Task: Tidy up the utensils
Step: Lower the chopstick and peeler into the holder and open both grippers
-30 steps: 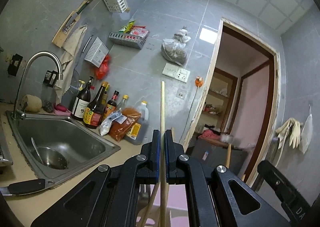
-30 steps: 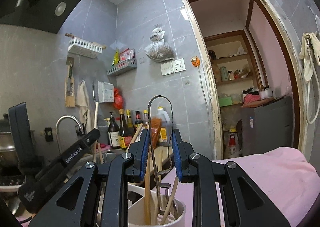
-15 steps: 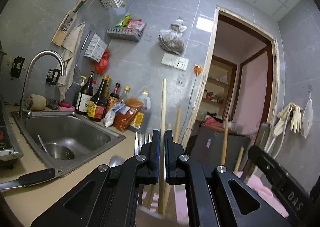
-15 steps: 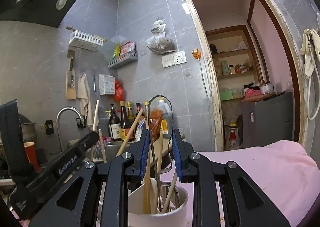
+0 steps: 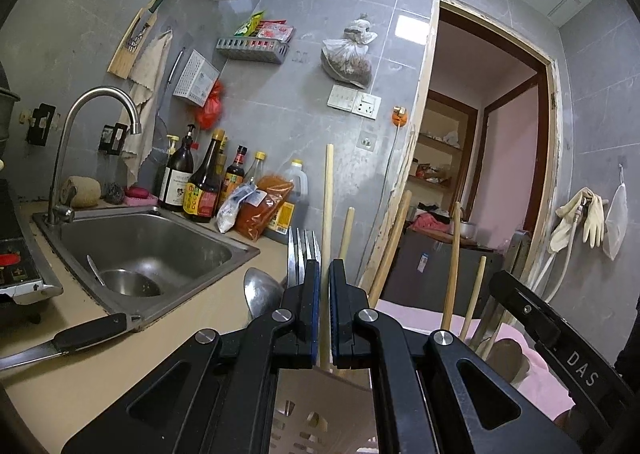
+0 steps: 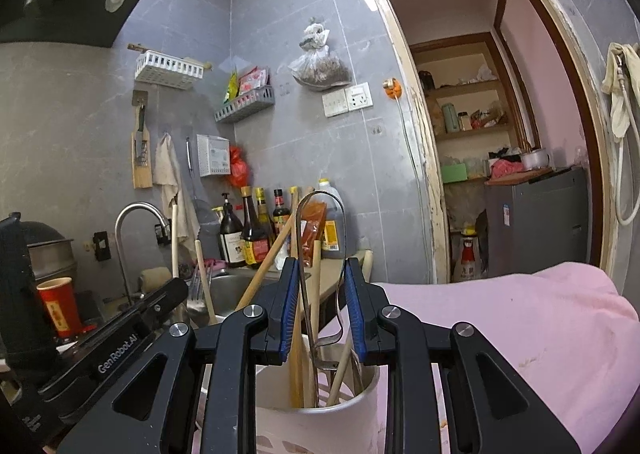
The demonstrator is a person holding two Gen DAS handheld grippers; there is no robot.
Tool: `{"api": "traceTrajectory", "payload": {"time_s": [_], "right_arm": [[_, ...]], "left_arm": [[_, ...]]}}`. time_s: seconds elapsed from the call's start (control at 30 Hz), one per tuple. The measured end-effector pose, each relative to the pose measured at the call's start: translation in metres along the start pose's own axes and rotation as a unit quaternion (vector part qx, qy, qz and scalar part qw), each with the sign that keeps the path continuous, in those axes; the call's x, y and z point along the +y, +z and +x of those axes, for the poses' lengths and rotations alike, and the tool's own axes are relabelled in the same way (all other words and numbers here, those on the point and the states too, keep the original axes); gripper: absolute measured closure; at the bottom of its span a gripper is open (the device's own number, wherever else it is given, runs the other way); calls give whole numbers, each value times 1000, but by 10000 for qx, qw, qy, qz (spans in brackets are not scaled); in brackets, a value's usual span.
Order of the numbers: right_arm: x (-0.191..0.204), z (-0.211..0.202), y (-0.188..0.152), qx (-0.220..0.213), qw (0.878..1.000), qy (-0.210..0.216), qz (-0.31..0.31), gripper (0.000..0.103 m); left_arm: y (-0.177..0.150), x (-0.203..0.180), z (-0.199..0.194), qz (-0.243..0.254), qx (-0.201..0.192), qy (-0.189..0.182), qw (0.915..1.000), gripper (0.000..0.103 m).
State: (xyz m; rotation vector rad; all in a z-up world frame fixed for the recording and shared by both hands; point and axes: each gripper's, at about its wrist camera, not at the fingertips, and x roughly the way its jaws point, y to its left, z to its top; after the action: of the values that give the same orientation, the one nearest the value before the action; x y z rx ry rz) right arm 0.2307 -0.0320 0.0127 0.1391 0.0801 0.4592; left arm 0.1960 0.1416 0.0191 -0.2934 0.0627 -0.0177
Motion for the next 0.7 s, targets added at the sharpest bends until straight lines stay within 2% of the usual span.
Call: {"api": "traceTrajectory", "payload": {"time_s": [0.37, 0.7], "right_arm": [[0, 1, -1, 53, 10000, 12, -11, 82], [3, -1, -2, 13, 10000, 39, -49, 75]], "left_arm": [[0, 1, -2, 69, 103, -5, 9999, 100], [-1, 5, -5, 67, 200, -45, 9998, 100]]}}
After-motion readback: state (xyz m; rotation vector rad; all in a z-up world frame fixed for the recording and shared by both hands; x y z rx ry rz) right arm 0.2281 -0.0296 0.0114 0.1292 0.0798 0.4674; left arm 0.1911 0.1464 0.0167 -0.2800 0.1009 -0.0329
